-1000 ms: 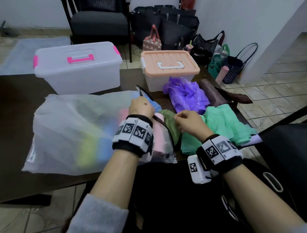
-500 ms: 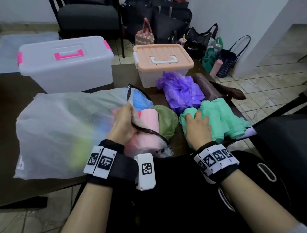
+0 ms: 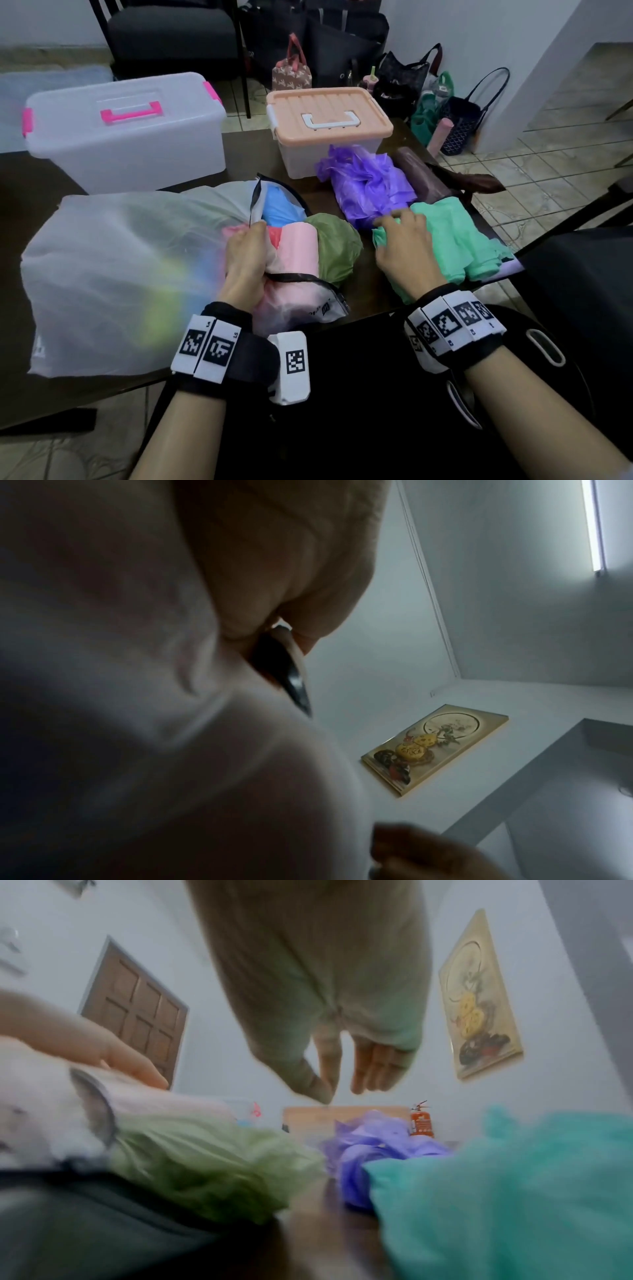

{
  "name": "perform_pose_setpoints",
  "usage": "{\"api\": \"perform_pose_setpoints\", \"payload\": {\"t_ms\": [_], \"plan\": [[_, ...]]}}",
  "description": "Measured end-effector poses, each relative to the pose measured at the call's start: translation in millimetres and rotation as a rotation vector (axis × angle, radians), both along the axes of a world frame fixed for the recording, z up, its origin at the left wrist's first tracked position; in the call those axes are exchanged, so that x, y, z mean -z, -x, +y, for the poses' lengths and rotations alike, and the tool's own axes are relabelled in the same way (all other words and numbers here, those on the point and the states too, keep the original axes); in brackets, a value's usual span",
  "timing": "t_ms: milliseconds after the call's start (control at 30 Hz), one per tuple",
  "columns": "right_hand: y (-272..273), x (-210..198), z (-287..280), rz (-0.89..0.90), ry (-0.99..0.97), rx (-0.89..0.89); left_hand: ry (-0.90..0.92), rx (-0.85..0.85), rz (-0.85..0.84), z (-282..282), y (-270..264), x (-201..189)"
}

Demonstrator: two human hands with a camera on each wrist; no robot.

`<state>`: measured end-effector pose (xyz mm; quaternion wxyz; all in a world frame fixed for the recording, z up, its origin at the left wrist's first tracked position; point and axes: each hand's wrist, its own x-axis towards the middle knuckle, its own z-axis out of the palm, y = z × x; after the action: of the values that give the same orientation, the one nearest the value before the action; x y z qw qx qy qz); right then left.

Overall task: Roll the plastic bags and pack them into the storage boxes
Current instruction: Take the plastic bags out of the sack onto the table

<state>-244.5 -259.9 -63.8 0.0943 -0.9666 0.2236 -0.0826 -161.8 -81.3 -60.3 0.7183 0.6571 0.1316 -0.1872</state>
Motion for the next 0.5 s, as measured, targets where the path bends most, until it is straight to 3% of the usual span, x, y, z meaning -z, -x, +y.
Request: {"api": "perform_pose_setpoints", "payload": {"t_ms": [67, 100, 200, 267, 500], "plan": [[-7, -6, 12, -0.258, -0.226, -0.013, -0.031, -0.033, -0.054, -1, 0, 6], [-12, -8, 18, -0.241, -0.365, 0.031, -0.056, -0.050, -0.074, 0, 1, 6], [-25, 0, 34, 0.102, -0.872, 0.182, -0.090, -0.059, -0.109, 0, 1, 8], [-32, 2, 39, 0.182, -1.191, 0.300, -0.110, -0.047, -0.133, 1, 3, 10], [-42, 10, 34, 0.177, -1.312, 0.301, -0.044, -0.037, -0.073, 3, 2, 10]]}}
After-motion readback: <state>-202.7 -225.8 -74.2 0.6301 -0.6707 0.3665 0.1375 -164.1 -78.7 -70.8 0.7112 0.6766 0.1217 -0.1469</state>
